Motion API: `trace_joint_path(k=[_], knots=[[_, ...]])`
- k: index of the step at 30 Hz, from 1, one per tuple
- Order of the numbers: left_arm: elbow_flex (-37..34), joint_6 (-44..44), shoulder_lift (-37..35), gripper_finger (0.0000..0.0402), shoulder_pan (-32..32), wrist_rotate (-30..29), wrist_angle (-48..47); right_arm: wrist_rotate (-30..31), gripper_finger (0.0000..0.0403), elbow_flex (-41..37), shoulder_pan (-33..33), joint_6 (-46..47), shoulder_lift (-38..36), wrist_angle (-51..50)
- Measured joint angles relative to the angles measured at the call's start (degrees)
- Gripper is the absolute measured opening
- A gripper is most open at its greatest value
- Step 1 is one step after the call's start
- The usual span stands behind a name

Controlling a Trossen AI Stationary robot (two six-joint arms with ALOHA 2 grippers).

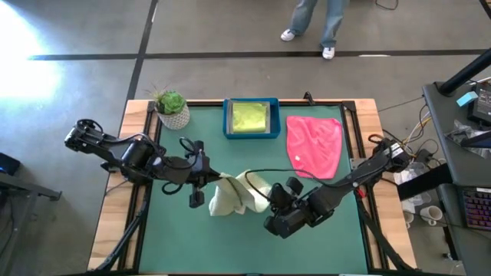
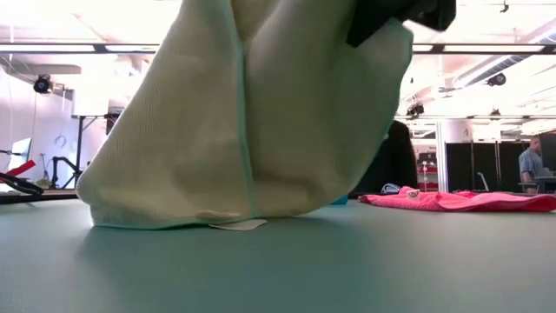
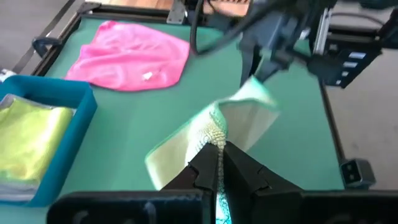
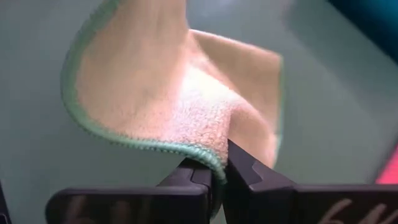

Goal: Fold microfiber towels
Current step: Fold the dark green microfiber cloth

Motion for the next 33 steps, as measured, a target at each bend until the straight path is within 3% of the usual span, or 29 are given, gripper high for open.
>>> trace_joint_path(k=[12,25,33], knots=[[0.44,0.29,0.0,0.0001,0.0,2.65,-8.59,0.08,0.0008,9.98,0.0,-2.62,0.04,-11.35],[5.43,6.5,0.0,0.0001,0.0,2.63,-20.02,6.54,0.0008,20.39,-0.85,-3.71,0.04,-23.91],[9.77,18.69,0.35,0.0001,0.0,0.74,-26.32,10.69,0.0008,24.31,-2.96,-8.33,0.07,-23.96]])
